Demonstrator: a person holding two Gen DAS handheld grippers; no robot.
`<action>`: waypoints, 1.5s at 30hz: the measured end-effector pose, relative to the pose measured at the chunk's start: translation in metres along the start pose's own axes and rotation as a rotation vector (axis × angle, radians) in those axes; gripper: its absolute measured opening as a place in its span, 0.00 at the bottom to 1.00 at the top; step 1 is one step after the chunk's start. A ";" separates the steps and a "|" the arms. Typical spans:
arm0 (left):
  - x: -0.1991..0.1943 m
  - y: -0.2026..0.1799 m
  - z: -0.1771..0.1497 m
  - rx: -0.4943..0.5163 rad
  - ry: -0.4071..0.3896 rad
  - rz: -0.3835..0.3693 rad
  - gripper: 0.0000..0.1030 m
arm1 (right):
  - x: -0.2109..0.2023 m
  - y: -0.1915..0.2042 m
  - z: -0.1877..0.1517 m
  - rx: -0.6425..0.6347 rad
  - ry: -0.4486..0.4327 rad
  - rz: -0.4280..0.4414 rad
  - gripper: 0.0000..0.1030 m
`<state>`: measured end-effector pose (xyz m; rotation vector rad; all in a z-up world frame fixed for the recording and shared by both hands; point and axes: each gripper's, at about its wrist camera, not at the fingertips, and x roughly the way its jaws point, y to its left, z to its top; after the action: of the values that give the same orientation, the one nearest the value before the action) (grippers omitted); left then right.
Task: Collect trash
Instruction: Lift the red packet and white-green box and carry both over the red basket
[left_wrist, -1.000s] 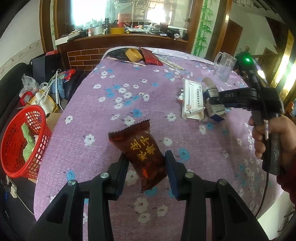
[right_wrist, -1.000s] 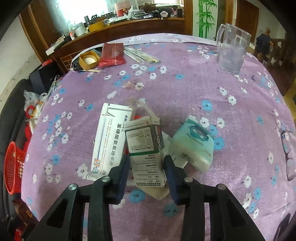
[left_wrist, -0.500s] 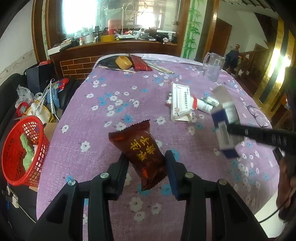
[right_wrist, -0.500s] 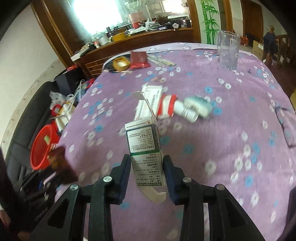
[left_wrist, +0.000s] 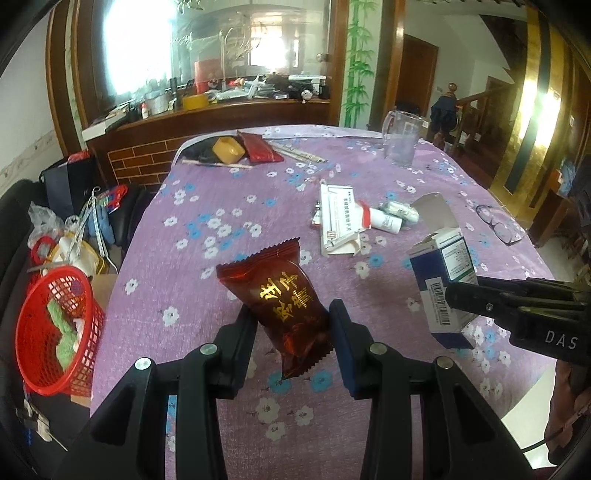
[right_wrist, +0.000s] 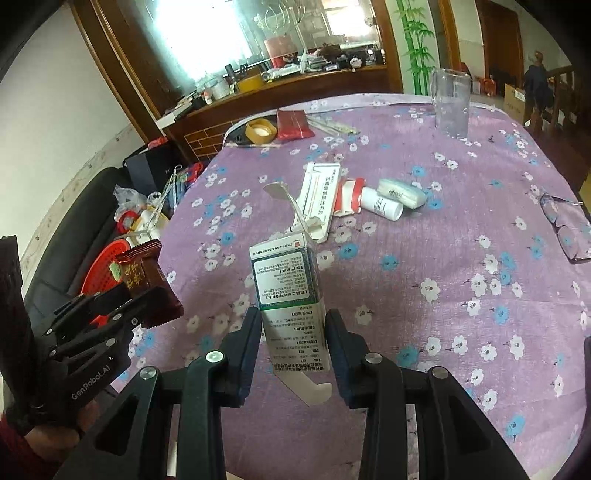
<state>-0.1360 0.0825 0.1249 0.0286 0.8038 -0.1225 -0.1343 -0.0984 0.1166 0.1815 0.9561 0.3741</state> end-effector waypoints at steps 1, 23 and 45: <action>-0.001 -0.001 0.000 0.002 -0.002 0.000 0.37 | -0.002 0.001 0.000 0.002 -0.006 0.001 0.38; -0.022 0.005 0.009 0.016 -0.063 0.034 0.37 | -0.010 0.018 0.009 -0.027 -0.066 0.040 0.38; -0.028 0.029 0.005 -0.045 -0.070 0.069 0.37 | 0.007 0.038 0.015 -0.083 -0.036 0.073 0.38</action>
<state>-0.1479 0.1135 0.1480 0.0094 0.7345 -0.0399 -0.1274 -0.0605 0.1317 0.1472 0.8987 0.4759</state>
